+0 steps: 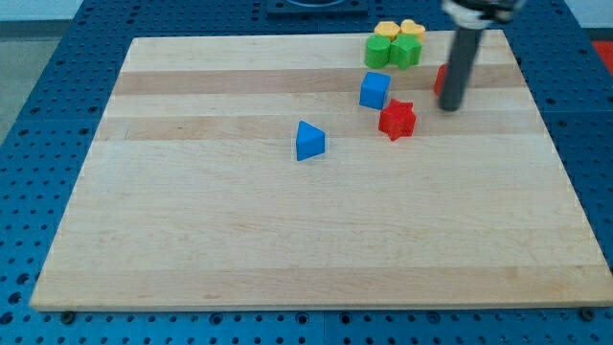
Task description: Push the red circle closure to the blue cube
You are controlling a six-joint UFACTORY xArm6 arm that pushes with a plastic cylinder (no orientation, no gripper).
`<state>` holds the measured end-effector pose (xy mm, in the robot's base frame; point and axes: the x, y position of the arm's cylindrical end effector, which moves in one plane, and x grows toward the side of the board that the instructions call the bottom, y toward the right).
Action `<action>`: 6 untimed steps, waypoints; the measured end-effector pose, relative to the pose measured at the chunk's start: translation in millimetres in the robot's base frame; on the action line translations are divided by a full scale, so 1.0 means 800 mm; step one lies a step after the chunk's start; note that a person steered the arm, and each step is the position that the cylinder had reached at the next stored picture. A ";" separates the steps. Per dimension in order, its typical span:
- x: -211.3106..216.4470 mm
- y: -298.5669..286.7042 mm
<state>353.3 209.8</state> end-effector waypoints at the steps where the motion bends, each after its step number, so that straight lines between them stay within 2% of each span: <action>1: -0.033 0.047; 2: -0.087 0.048; 4: -0.082 0.033; 6: -0.053 -0.024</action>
